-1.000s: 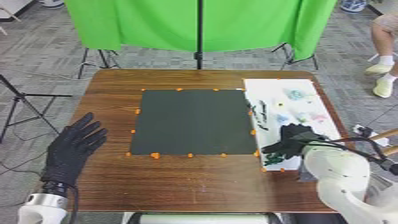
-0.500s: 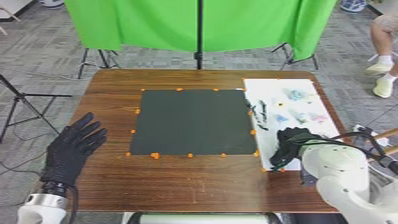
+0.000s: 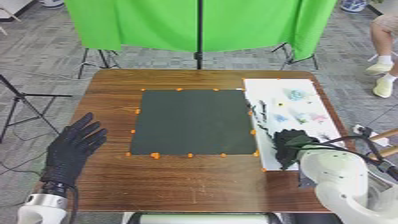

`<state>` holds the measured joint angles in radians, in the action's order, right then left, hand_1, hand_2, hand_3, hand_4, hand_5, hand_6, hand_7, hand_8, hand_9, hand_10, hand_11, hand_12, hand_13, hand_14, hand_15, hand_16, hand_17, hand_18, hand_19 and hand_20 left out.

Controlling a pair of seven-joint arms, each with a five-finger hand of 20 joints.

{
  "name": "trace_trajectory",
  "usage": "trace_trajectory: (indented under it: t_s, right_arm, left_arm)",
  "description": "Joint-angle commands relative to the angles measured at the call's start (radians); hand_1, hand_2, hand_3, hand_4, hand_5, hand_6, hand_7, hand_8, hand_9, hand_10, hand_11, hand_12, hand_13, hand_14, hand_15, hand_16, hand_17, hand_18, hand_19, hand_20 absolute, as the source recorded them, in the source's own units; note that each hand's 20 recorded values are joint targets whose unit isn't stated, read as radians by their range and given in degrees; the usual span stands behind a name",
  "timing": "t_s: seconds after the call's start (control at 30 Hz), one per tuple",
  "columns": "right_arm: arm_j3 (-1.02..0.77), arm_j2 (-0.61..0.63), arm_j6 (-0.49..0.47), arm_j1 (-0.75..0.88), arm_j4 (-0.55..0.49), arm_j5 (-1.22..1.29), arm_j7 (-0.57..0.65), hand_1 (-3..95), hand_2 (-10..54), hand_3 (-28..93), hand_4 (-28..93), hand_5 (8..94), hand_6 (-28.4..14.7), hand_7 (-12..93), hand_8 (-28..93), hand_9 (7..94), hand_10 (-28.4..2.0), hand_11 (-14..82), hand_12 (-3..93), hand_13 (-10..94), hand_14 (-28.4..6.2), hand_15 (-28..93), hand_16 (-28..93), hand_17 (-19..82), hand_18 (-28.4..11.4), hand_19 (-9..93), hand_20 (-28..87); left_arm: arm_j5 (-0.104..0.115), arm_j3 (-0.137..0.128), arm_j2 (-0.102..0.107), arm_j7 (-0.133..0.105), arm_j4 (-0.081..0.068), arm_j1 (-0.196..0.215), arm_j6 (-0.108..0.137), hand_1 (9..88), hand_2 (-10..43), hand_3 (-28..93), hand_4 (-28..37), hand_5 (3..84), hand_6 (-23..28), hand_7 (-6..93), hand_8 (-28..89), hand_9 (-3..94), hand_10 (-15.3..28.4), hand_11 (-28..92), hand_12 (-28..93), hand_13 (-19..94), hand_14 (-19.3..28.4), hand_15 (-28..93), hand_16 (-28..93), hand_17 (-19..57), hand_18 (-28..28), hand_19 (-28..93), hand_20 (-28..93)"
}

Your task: Arrange flowers

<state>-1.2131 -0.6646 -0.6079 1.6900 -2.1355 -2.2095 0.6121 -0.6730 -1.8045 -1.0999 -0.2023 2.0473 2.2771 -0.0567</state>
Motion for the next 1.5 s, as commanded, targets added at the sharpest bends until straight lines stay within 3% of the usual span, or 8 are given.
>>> trace_trajectory:
  t_s: [0.03,0.23,0.7,0.9,0.97,1.03,1.27,1.5]
  right_arm:
    - [-0.017,0.017,0.140,0.131,0.052,0.032,-0.056,45.1,-5.4,87,-24,67.6,-1.8,51,15,80.7,-9.3,56.6,49.0,76,-8.6,80,39,45,-19.7,93,54]
    - [-0.071,0.019,0.253,0.173,0.031,0.033,-0.060,39.9,-0.9,90,-21,62.0,-3.1,61,17,82.7,-9.5,61.4,43.0,79,-8.6,82,38,48,-19.6,93,60]
    - [-0.195,0.018,0.348,0.161,-0.046,0.031,0.001,37.7,-3.3,93,-16,64.5,-3.9,62,18,85.4,-9.0,61.3,43.2,81,-8.4,82,38,51,-19.8,93,62]
    - [-0.217,0.014,0.226,0.154,-0.057,0.051,0.045,35.0,-4.2,85,-23,63.4,-2.0,60,15,84.0,-9.5,60.7,44.3,80,-9.0,81,40,49,-19.9,93,62]
    - [-0.227,0.012,0.191,0.156,-0.060,0.070,0.060,24.8,-4.7,79,-26,65.3,-2.3,58,-10,83.5,-9.7,60.3,44.5,79,-9.0,81,40,49,-20.2,93,62]
    - [-0.229,0.010,0.161,0.149,-0.057,0.088,0.064,19.8,-7.2,72,-28,67.2,-2.4,56,-16,83.7,-9.9,59.8,44.0,79,-9.0,81,40,49,-20.3,93,61]
    - [-0.210,0.004,0.081,0.131,-0.050,0.131,0.076,22.9,-7.9,47,-28,72.6,-2.2,51,-13,85.6,-10.4,58.1,43.2,80,-9.7,81,39,50,-21.0,93,62]
    - [-0.165,-0.004,0.048,0.117,-0.040,0.115,0.107,21.8,-8.2,53,-28,71.7,-2.4,48,-13,84.7,-10.7,56.9,43.6,79,-10.0,80,40,49,-21.2,93,61]
  left_arm:
    - [0.002,0.000,-0.007,0.006,-0.003,0.012,0.002,23.1,-1.1,68,-27.5,31.2,3.8,19.4,-9,27.9,12.1,24,18,24,14.1,39,1,-8.3,21.1,50,10]
    - [0.005,-0.003,-0.001,0.001,-0.002,0.015,0.007,23.1,-1.2,68,-27.5,31.3,3.8,19.4,-9,27.9,12.1,24,18,24,14.2,39,1,-8.3,21.0,50,10]
    - [0.005,-0.004,0.001,-0.003,0.000,0.019,0.006,23.1,-1.2,68,-27.5,31.2,3.7,19.5,-9,27.9,12.1,24,18,24,14.2,39,1,-8.3,21.0,50,10]
    - [0.002,-0.005,0.000,0.002,0.000,0.019,0.001,23.1,-1.2,68,-27.6,31.1,3.6,19.6,-9,27.9,12.1,24,18,24,14.2,39,1,-8.2,21.0,50,10]
    - [0.003,-0.005,0.000,0.004,-0.002,0.017,-0.001,23.1,-1.2,68,-27.6,31.1,3.6,19.6,-9,27.9,12.1,24,18,24,14.2,39,1,-8.2,21.0,50,10]
    - [0.002,-0.007,-0.001,0.005,-0.001,0.020,0.002,23.0,-1.2,68,-27.5,31.2,3.7,19.5,-9,27.9,12.1,24,18,24,14.2,39,1,-8.2,21.0,50,10]
    - [0.000,-0.006,0.000,0.009,-0.003,0.016,-0.005,23.0,-1.2,68,-27.5,31.2,3.7,19.4,-9,27.9,12.1,24,18,24,14.2,39,1,-8.3,21.1,50,10]
    - [0.000,-0.002,0.003,0.008,-0.004,0.016,-0.005,23.0,-1.2,68,-27.5,31.2,3.6,19.6,-9,27.9,12.1,24,18,24,14.2,39,1,-8.2,21.0,50,10]
